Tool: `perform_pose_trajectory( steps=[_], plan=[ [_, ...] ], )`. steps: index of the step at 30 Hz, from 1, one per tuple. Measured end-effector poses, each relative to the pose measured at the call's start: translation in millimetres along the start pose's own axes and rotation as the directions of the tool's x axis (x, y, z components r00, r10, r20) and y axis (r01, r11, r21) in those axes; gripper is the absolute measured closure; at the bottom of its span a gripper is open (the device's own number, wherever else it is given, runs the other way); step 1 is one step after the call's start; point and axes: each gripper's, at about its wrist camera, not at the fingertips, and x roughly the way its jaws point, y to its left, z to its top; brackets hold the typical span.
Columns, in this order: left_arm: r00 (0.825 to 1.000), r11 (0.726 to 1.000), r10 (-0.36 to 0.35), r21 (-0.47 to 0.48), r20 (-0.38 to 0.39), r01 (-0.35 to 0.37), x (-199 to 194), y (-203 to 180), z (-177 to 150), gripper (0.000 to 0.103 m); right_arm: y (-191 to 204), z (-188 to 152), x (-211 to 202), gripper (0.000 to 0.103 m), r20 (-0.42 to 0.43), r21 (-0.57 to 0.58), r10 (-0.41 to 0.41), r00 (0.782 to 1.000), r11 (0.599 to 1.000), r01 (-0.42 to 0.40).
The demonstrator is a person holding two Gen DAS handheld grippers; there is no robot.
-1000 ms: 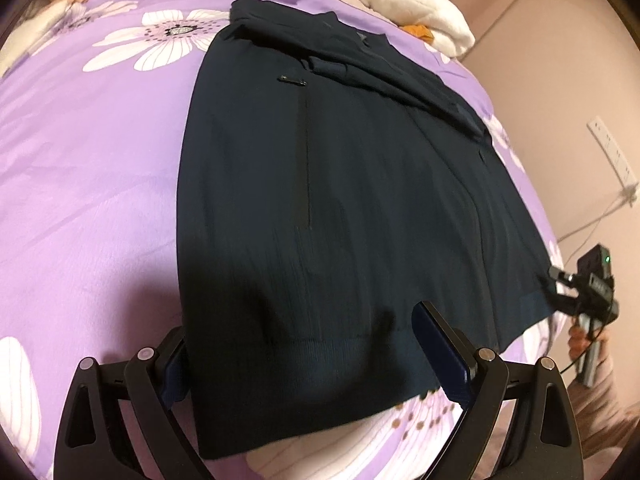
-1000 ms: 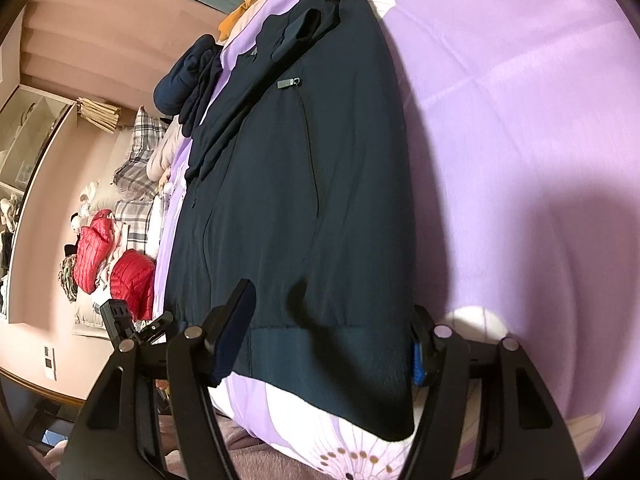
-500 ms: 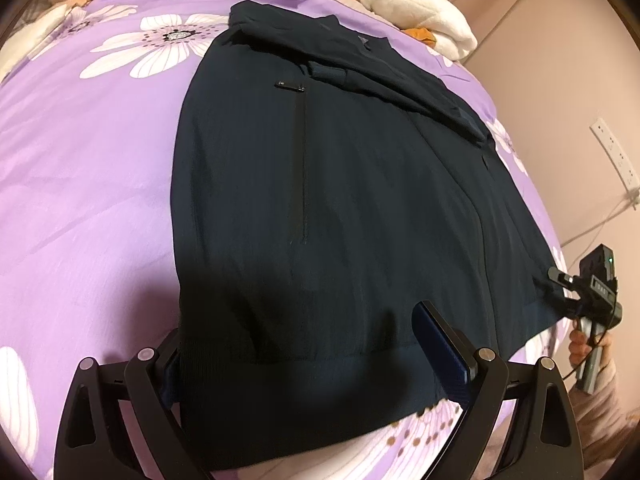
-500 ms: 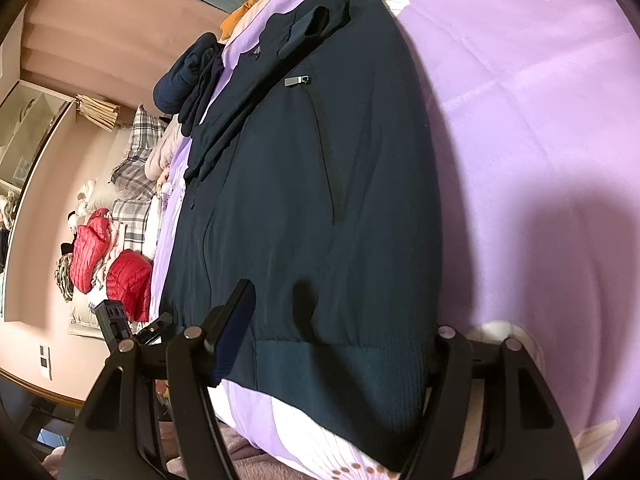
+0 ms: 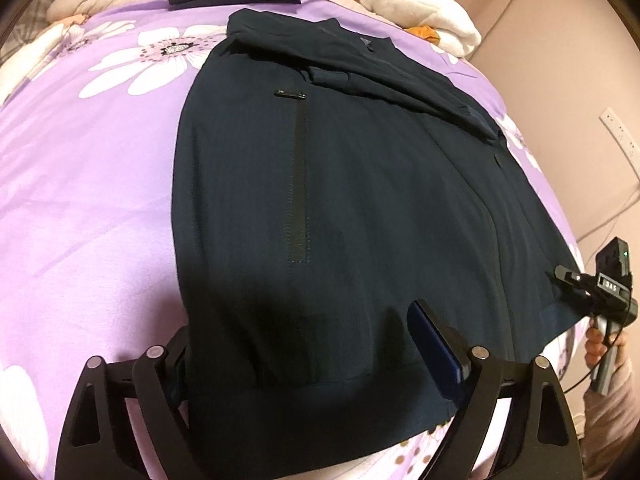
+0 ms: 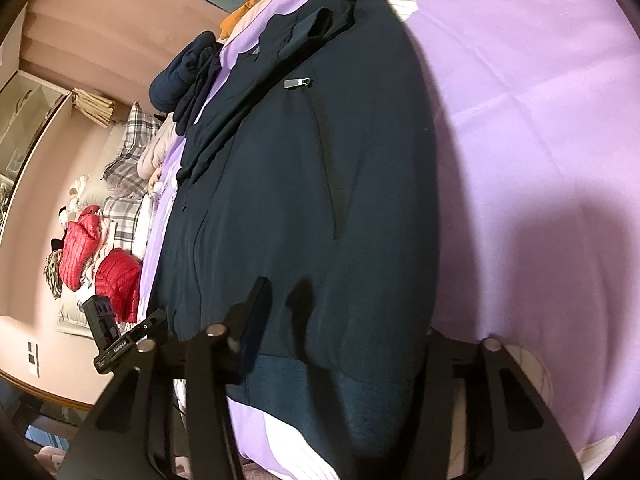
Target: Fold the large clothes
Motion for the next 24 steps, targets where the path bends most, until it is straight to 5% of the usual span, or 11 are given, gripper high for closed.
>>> perform_pose_trajectory(
  steps=[4, 18, 21, 24],
  plan=[
    [1.0, 1.0, 0.03, -0.006, 0.008, -0.03, -0.9, 0.7, 1.1, 0.026, 1.2, -1.4, -0.8, 0.074, 0.009, -0.009, -0.032, 0.999, 0.999, 0.033],
    [0.993, 0.993, 0.114, -0.023, 0.029, -0.114, -8.0, 2.4, 7.2, 0.072, 17.8, -2.1, -4.5, 0.086, 0.056, -0.06, -0.055, 0.997, 0.996, 0.059],
    [0.989, 0.99, 0.137, -0.021, 0.046, -0.137, -11.1, 0.4, 8.0, 0.09, 22.2, -1.6, -5.3, 0.088, 0.07, -0.07, -0.043, 0.997, 0.996, 0.048],
    [0.99, 0.991, 0.132, -0.032, 0.053, -0.131, -13.8, 0.6, 9.7, 0.092, 25.3, -1.2, -6.8, 0.089, 0.085, -0.073, -0.02, 0.996, 0.997, 0.027]
  ],
)
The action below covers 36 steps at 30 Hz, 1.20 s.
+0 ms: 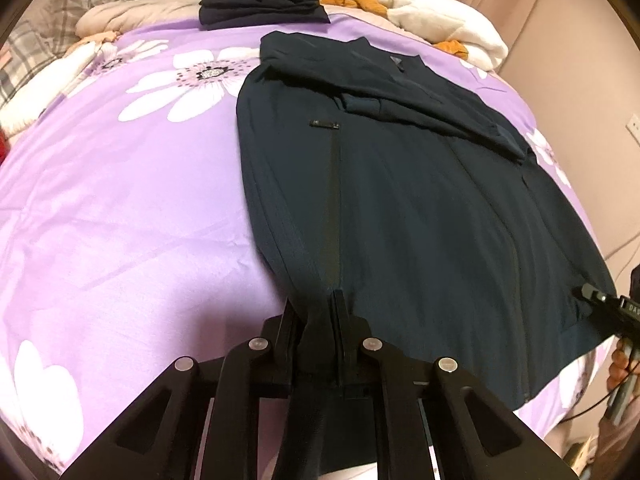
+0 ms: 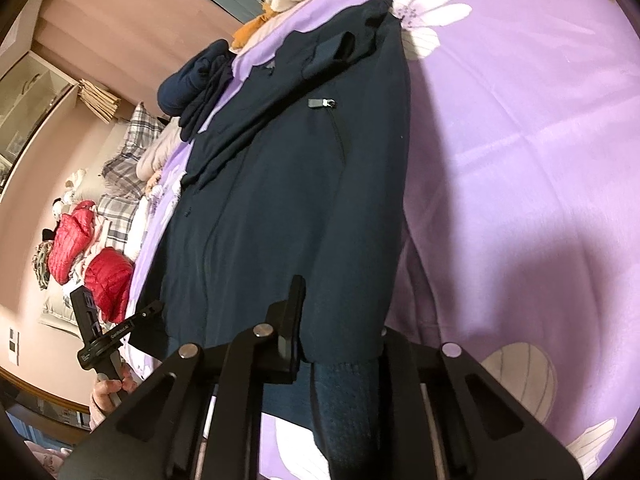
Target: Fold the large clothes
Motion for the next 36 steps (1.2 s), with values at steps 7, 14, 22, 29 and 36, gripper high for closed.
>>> perform_pose_trajectory(
  steps=[7, 14, 22, 29, 36],
  plan=[
    [0.998, 0.999, -0.052, 0.002, 0.042, 0.052, -13.7, -7.2, 6.6, 0.093, 15.0, 5.1, -1.6, 0.09, 0.032, -0.005, 0.069, 0.997, 0.998, -0.069],
    [0.991, 0.995, -0.09, 0.045, 0.1, 0.085, -34.5, -23.1, 7.5, 0.094, 30.6, 6.7, -6.2, 0.09, 0.058, -0.04, 0.116, 0.992, 0.993, -0.114],
    [0.983, 0.991, -0.128, 0.058, 0.129, 0.121, -48.7, -28.6, 9.2, 0.094, 22.4, 7.5, -16.4, 0.091, 0.094, -0.008, 0.173, 0.98, 0.985, -0.173],
    [0.973, 0.984, -0.178, 0.048, 0.144, 0.173, -55.3, -22.9, 11.2, 0.094, 24.1, 6.5, -23.6, 0.091, 0.117, 0.0, 0.211, 0.971, 0.977, -0.212],
    [0.968, 0.981, -0.196, 0.047, 0.157, 0.191, -64.4, -23.5, 11.1, 0.094, 30.5, 7.7, -29.8, 0.091, 0.129, -0.014, 0.248, 0.96, 0.968, -0.249]
  ],
)
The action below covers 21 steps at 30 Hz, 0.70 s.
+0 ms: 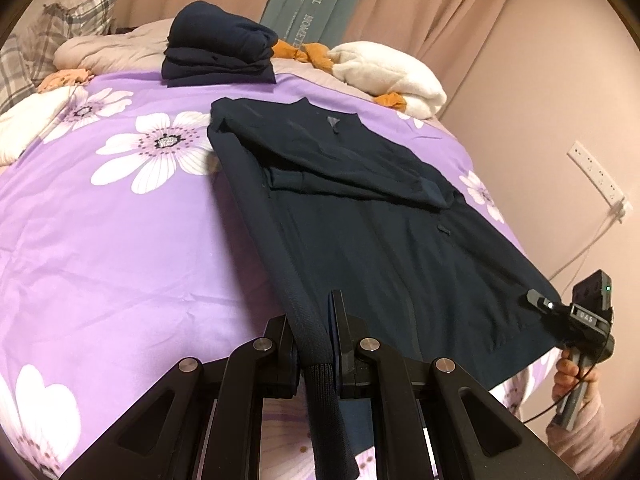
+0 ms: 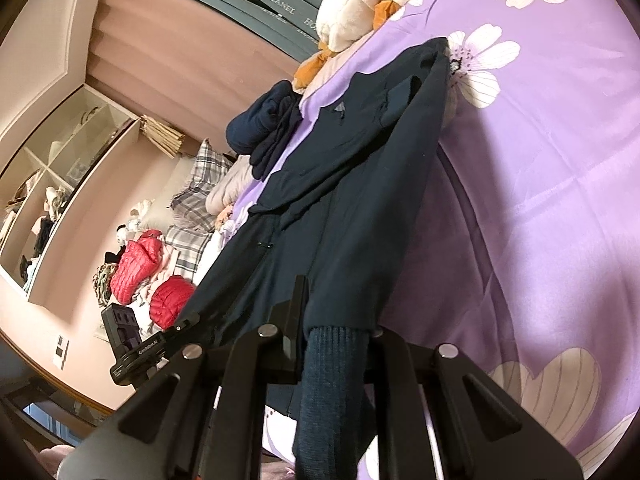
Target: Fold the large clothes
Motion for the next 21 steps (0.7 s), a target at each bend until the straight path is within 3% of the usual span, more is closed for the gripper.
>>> perform_pose_trajectory(
  steps=[21],
  plan=[
    [0.997, 0.998, -0.066, -0.008, 0.035, 0.067, -36.4, -6.4, 3.1, 0.094, 32.0, 9.1, -26.4, 0.091, 0.012, -0.075, 0.103, 0.995, 0.992, -0.102]
  ],
)
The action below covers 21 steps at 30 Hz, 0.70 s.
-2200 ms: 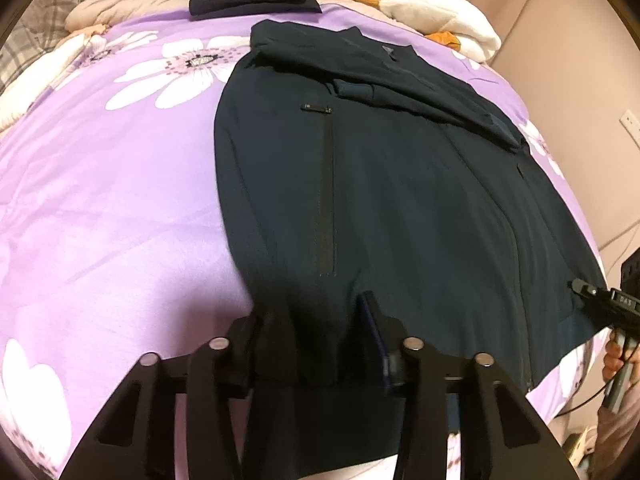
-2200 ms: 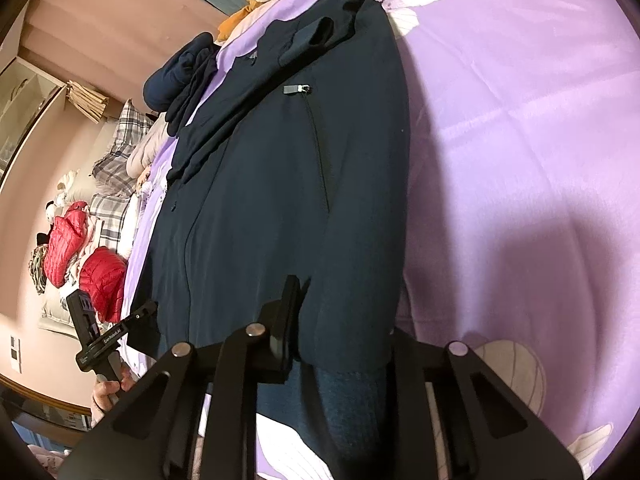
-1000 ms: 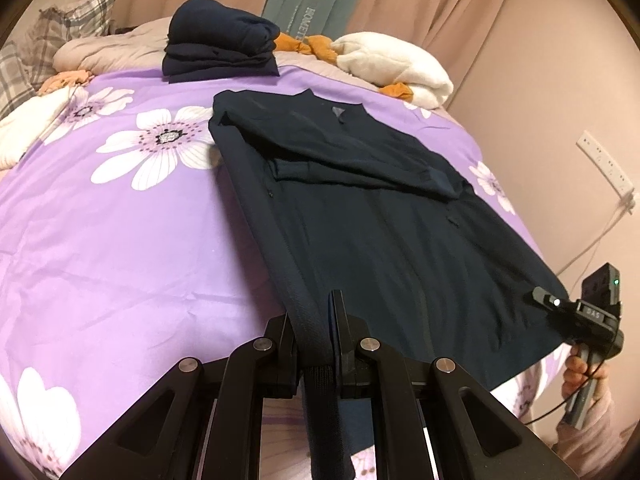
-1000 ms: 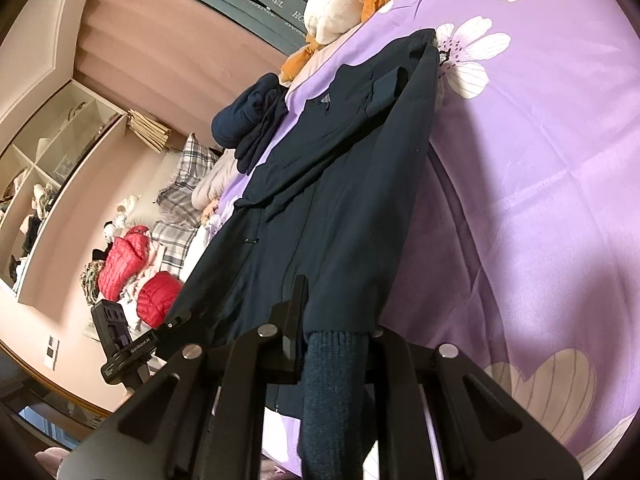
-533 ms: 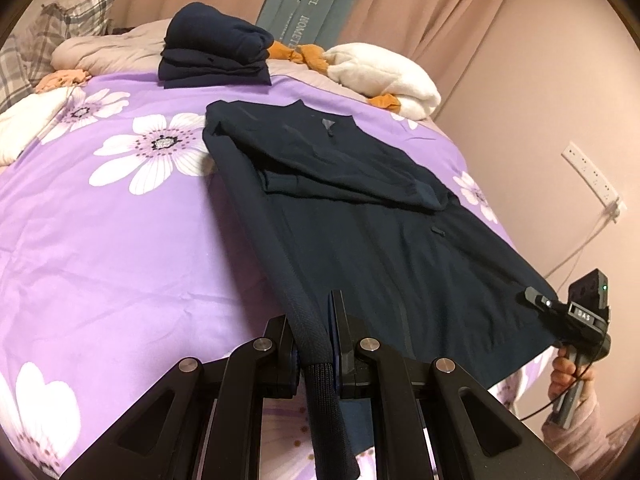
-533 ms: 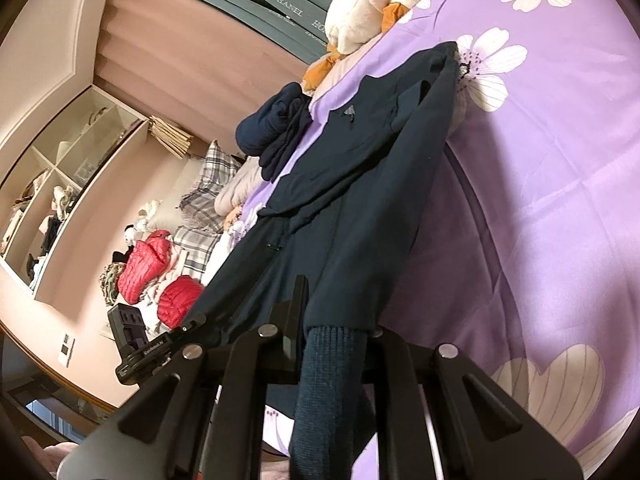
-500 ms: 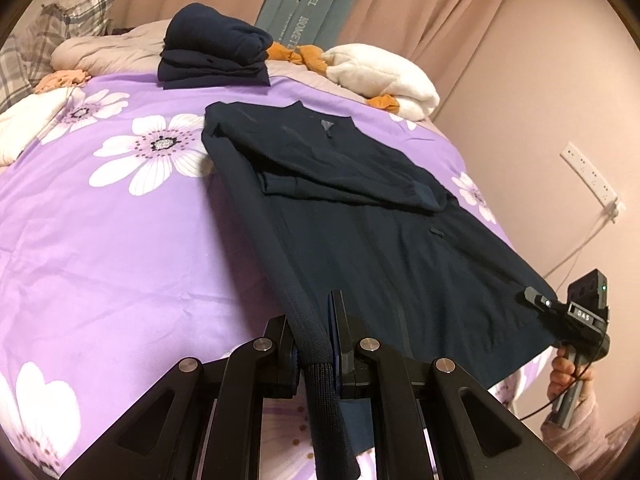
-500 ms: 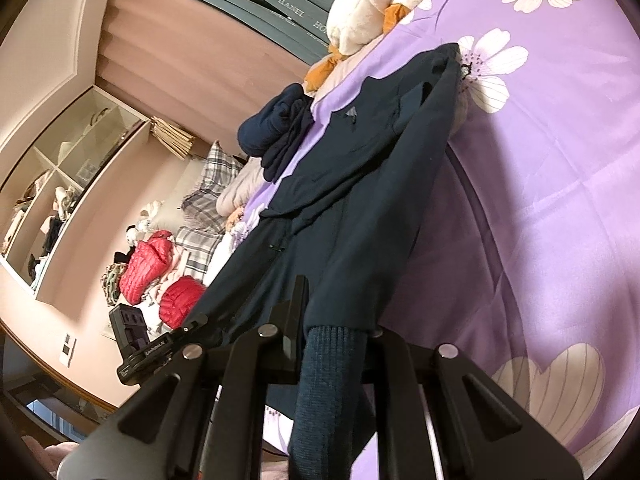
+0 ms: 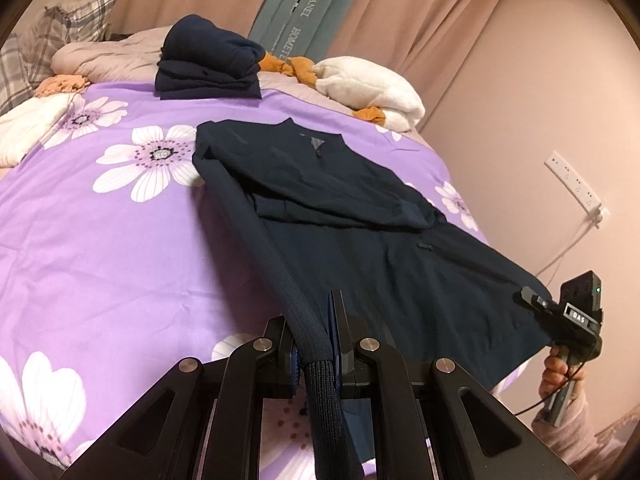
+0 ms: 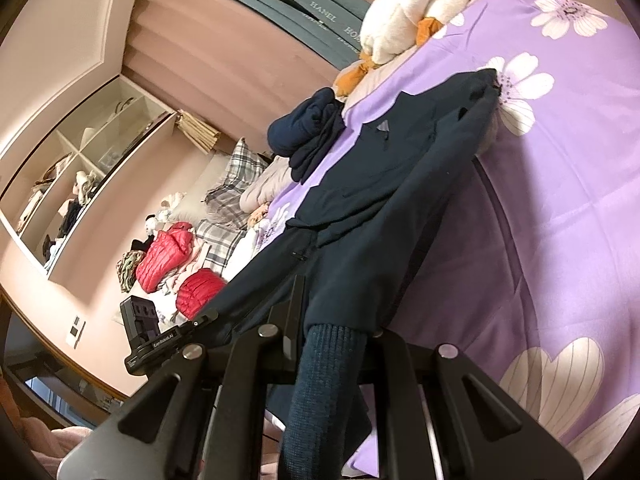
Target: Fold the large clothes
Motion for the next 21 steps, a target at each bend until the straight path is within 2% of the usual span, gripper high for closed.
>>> perform_pose_trajectory(
  steps=[9, 17, 21],
  plan=[
    [1.0, 0.999, -0.029, -0.028, 0.008, 0.029, -19.3, 1.0, 0.7, 0.094, 17.5, 0.3, -13.8, 0.091, 0.021, -0.015, 0.065, 0.998, 0.998, -0.065],
    [0.999, 0.999, -0.03, -0.016, 0.031, 0.031, -39.9, -4.4, -0.9, 0.094, 38.5, 0.0, -23.5, 0.091, 0.026, -0.057, 0.113, 0.993, 0.992, -0.112],
    [0.998, 0.998, -0.055, -0.023, 0.044, 0.056, -49.3, -6.5, -2.7, 0.094, 49.5, -1.2, -27.2, 0.091, 0.025, -0.086, 0.138, 0.99, 0.987, -0.135]
  ],
)
